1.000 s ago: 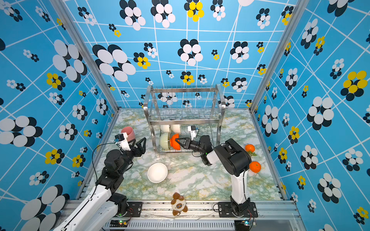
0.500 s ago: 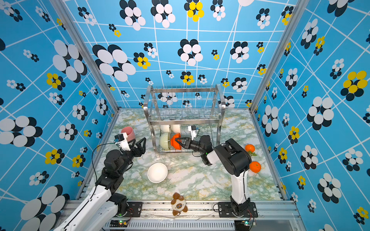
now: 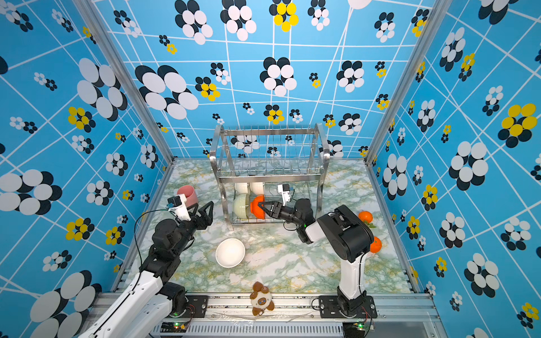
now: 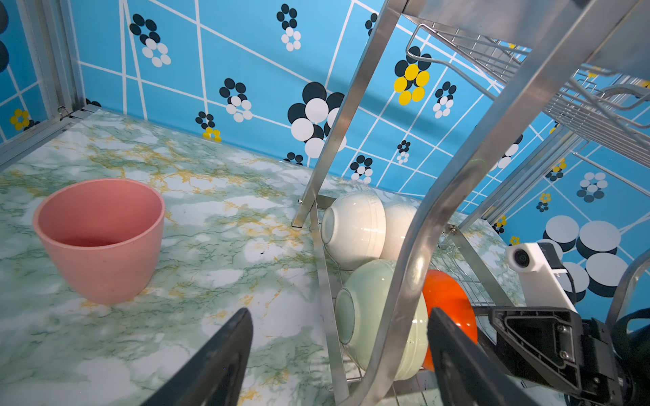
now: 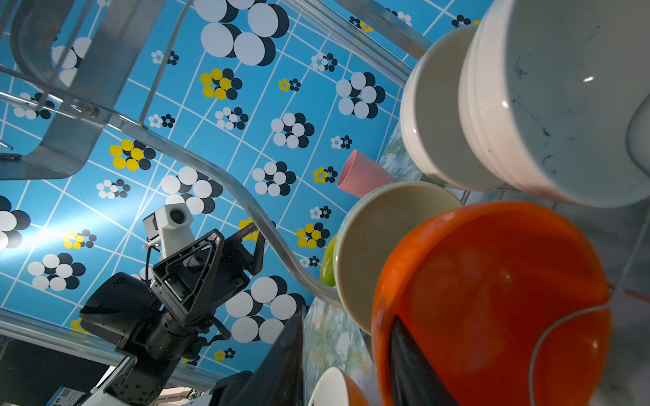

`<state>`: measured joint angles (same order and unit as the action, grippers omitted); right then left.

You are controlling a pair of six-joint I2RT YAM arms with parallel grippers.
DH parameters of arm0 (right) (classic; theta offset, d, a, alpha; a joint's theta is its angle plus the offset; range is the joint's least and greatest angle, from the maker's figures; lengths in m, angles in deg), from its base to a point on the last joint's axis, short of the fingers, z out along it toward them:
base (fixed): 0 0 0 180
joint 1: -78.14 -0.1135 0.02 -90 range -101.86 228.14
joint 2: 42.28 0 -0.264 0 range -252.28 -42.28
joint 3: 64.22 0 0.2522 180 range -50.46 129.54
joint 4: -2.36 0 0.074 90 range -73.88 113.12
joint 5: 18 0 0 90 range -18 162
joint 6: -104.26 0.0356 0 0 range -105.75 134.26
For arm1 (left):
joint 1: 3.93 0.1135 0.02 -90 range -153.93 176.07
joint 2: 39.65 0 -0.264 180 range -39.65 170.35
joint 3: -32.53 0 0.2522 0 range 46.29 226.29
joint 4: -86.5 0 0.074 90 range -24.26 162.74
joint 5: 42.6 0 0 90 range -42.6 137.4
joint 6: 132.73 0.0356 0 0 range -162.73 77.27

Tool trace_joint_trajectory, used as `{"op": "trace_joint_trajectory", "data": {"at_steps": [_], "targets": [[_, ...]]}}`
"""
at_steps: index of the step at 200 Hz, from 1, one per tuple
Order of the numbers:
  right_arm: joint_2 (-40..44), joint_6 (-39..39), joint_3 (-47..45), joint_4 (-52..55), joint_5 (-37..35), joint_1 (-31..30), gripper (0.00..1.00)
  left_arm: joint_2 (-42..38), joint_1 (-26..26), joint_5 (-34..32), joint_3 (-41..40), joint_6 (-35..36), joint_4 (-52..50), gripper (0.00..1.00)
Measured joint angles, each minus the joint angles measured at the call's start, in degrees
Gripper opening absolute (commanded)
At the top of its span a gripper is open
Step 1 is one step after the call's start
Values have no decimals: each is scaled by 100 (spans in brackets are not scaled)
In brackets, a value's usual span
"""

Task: Load bowls into a dish rack
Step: Place the bowl in the dish rack, then pick up the bowl from the bottom-center of the table.

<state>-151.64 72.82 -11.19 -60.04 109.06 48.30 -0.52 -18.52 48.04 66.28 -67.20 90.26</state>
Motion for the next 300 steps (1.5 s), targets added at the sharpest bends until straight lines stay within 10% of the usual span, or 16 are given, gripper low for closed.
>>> {"op": "trace_joint_trajectory", "data": {"at_steps": [153,218,300], "targets": [[2708,-2306,-291,3810,-706,-81,46,-20,0,2,9,2,-44,80],[4054,-4476,179,6697,-1582,-1517,46,101,2,-7,39,-52,-42,80],[2900,-5978,1491,8426,-2612,-3348,45,55,33,-52,42,-195,-105,80]]}}
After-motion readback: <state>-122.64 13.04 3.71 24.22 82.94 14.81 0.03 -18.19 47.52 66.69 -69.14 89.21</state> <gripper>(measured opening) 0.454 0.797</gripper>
